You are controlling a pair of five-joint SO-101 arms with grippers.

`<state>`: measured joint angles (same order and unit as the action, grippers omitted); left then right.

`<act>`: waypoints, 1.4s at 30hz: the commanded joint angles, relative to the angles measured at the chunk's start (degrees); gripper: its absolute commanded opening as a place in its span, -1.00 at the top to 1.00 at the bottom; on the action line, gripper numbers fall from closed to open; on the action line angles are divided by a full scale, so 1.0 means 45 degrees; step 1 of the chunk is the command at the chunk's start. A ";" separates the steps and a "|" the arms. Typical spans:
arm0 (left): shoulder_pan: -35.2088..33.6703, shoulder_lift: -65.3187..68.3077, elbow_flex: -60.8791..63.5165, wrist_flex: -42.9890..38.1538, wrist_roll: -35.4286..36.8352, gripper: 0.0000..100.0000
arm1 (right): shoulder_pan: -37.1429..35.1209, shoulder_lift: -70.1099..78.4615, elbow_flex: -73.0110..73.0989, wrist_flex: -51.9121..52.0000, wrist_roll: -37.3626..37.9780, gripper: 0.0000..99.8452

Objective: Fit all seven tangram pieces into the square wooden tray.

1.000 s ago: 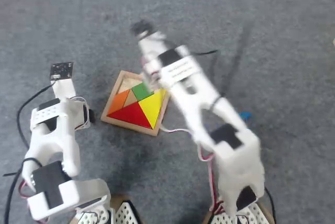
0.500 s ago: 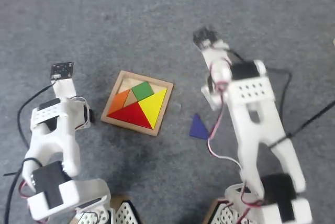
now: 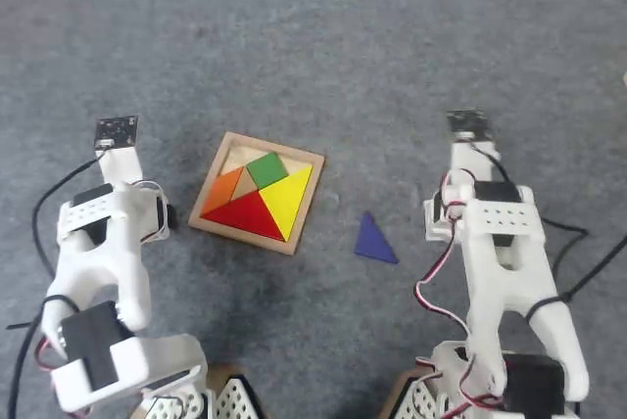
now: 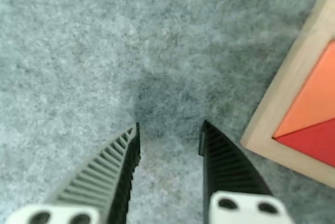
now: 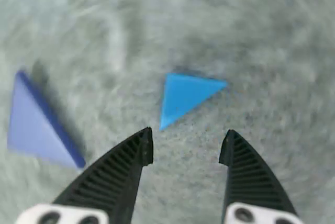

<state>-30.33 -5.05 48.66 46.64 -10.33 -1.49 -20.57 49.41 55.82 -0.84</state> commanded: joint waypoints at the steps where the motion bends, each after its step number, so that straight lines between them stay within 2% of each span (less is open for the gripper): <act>1: 0.0117 -0.0488 -0.0029 -0.0254 0.0078 0.64 | 0.0107 -0.0635 0.0293 -0.1104 -0.3184 0.57; 4: 0.0117 -0.0488 -0.0010 -0.0254 0.0078 0.64 | 0.0010 -0.0615 0.0469 -0.1944 -0.5568 0.57; 6: 0.0117 -0.0488 -0.0010 -0.0254 0.0078 0.64 | 0.0010 -0.0615 0.0449 -0.2256 -0.6447 0.57; 14: 0.0117 -0.0488 0.0010 -0.0234 -0.0332 0.64 | -0.0010 -0.0303 0.0508 -0.3155 -0.6623 0.57; 26: 0.0117 -0.0488 0.0010 -0.0234 -0.0332 0.64 | -0.0029 0.3448 -0.1231 -0.3194 -0.6642 0.57; 34: 0.0117 -0.0488 0.0010 -0.0234 -0.0332 0.64 | -0.0010 0.3585 -0.1387 -0.3272 -0.6662 0.57; 38: 0.0117 -0.0488 0.0010 -0.0234 -0.0332 0.64 | -0.0010 0.3604 -0.1328 -0.3233 -0.7600 0.57; 42: 0.0117 -0.0488 0.0010 -0.0234 -0.0332 0.64 | -0.0010 0.3624 -0.1328 -0.2979 -0.7717 0.64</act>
<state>-30.33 -5.05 48.66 46.64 -11.12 -1.49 -5.19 46.07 41.67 -34.51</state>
